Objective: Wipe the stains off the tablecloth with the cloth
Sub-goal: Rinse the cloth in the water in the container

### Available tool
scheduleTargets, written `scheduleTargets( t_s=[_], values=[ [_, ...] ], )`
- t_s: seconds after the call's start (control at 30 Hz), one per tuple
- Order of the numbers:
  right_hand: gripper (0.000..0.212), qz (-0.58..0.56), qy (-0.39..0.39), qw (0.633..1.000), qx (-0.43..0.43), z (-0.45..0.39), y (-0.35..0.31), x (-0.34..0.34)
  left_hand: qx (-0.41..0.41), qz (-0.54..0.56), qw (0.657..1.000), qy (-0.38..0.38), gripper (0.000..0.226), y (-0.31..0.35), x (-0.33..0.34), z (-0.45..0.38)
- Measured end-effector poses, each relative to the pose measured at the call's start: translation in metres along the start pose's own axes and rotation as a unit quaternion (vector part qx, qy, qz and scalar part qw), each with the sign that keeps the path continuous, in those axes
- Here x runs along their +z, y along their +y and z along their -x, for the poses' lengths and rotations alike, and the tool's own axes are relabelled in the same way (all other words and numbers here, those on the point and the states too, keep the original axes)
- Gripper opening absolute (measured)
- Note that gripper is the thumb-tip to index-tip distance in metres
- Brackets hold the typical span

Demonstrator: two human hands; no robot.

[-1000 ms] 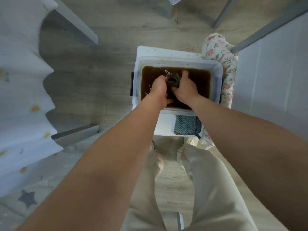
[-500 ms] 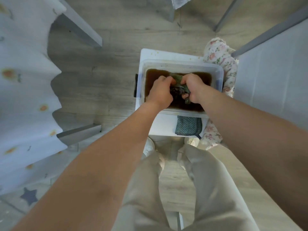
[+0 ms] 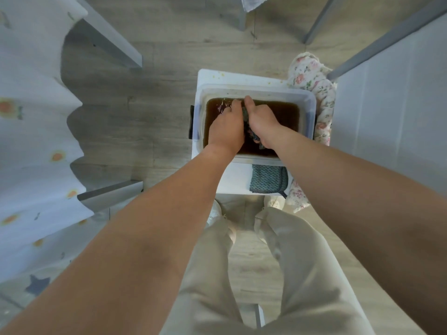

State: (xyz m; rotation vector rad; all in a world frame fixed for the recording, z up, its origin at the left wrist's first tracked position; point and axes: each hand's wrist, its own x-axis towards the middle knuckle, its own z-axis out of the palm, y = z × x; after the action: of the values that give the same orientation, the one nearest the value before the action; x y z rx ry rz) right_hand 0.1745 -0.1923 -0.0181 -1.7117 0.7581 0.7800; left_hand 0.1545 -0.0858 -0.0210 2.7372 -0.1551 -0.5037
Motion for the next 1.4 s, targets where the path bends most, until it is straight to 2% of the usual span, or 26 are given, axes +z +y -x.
scheduleTargets(
  t_s=[0.13,0.3,0.4,0.5,0.57,0.63,0.7,0.77,0.87,0.97,1.03,1.1,1.2,1.3,1.4],
  values=[
    [0.055,0.117,0.019,0.988,-0.095,-0.002,0.011,0.008,-0.040,-0.057,0.997,-0.045,0.014,-0.003,-0.005,0.001],
    [0.050,0.200,0.046,0.963,-0.176,-0.004,0.012,0.015,-0.081,-0.012,0.994,-0.077,0.015,-0.006,-0.009,0.000],
    [0.045,0.093,0.027,0.985,-0.141,0.002,0.012,0.015,-0.129,0.067,0.986,-0.082,0.014,-0.006,-0.011,-0.002],
    [0.044,-0.076,-0.034,0.996,-0.017,0.020,0.006,0.011,-0.155,0.132,0.973,-0.108,0.014,-0.001,-0.016,-0.001],
    [0.049,-0.198,-0.078,0.976,0.055,0.023,0.007,0.007,-0.163,0.169,0.963,-0.129,0.014,0.003,-0.019,0.001],
    [0.041,-0.285,-0.105,0.951,0.063,0.028,0.008,0.005,-0.173,0.200,0.952,-0.157,0.018,0.003,-0.023,0.003],
    [0.029,-0.250,-0.082,0.965,0.009,0.031,0.008,0.002,-0.178,0.222,0.942,-0.178,0.035,0.003,-0.029,0.003],
    [0.026,-0.174,-0.056,0.982,-0.041,0.032,0.009,0.000,-0.191,0.259,0.929,-0.180,0.065,0.002,-0.033,0.005],
    [0.024,-0.159,-0.019,0.987,-0.033,0.035,0.008,0.000,-0.165,0.313,0.930,-0.099,0.074,0.004,-0.036,0.017],
    [0.023,-0.213,0.055,0.974,0.052,0.033,0.005,-0.002,-0.028,0.271,0.961,-0.051,0.072,-0.002,-0.028,0.040],
    [0.028,-0.267,0.023,0.956,0.123,0.031,0.002,-0.004,0.046,0.177,0.982,-0.052,0.080,-0.013,-0.019,0.048],
    [0.035,-0.238,-0.019,0.960,0.149,0.030,-0.001,-0.004,0.086,0.079,0.993,-0.031,0.087,-0.022,-0.014,0.046],
    [0.040,-0.131,-0.031,0.983,0.122,0.031,-0.004,0.003,0.077,0.027,0.997,-0.001,0.079,-0.020,-0.006,0.034],
    [0.044,-0.030,-0.016,0.997,0.070,0.026,-0.004,0.011,0.041,-0.020,0.999,0.014,0.047,-0.014,-0.003,0.016],
    [0.045,0.050,-0.018,0.998,0.015,0.016,-0.001,0.015,0.019,-0.062,0.998,-0.006,0.022,-0.015,-0.003,0.004]
  ],
)
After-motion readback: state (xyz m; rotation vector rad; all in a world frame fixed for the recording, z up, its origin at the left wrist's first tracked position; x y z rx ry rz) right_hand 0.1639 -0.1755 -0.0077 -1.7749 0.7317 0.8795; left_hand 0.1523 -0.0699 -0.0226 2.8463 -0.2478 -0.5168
